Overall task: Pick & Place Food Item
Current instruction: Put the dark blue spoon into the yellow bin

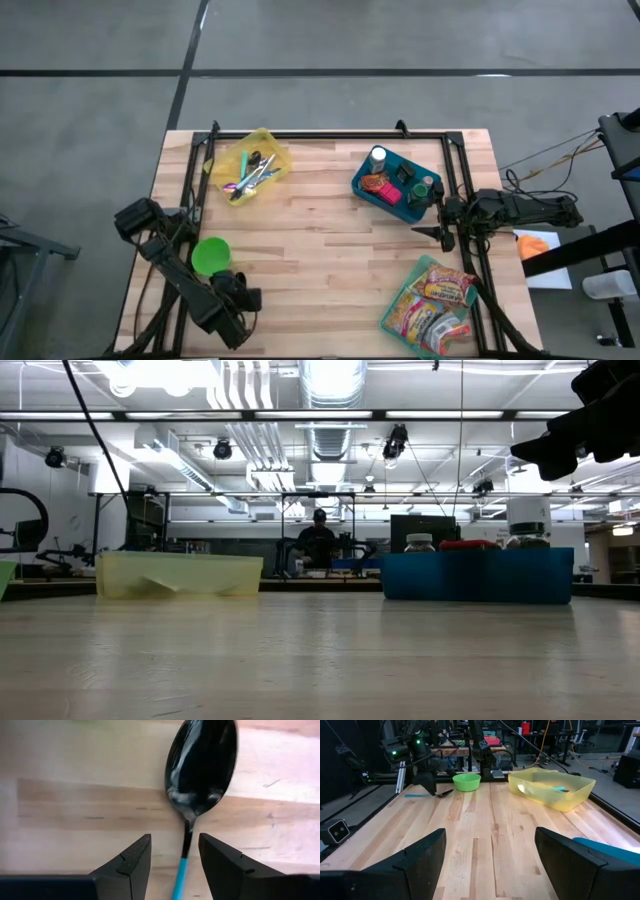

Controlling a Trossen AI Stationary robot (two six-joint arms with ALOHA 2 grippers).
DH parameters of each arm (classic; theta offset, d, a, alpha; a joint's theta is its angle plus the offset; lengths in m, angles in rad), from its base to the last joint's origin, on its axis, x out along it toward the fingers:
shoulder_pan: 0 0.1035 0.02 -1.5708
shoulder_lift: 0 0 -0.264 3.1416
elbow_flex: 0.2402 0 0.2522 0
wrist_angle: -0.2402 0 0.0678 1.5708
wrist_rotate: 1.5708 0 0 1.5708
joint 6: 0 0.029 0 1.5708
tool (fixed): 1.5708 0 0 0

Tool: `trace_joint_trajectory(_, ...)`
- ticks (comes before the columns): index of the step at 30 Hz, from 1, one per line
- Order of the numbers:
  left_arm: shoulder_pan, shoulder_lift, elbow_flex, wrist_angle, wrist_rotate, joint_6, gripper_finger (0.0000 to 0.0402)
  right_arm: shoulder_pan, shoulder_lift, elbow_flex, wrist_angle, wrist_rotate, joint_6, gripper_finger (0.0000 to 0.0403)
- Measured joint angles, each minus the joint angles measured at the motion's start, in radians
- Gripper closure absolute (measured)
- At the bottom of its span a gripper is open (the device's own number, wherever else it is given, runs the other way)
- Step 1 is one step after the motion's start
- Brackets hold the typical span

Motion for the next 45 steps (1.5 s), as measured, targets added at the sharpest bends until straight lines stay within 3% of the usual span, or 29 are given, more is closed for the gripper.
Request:
trace_joint_trajectory(18, 0.061, -0.007, -0.015, -0.003, 0.045, 0.127, 0.0234, 0.0, 0.0, 0.0, 0.0, 0.0, 0.0, 0.01)
trace_joint_trajectory(34, 0.066, -0.013, -0.063, 0.075, 0.06, 0.146, 0.0237, 0.0, 0.0, 0.0, 0.0, 0.0, 0.0, 0.01)
trace_joint_trajectory(45, 0.07, -0.013, -0.063, 0.091, 0.05, 0.151, 0.0358, 0.0, 0.0, 0.0, 0.0, 0.0, 0.001, 0.01)
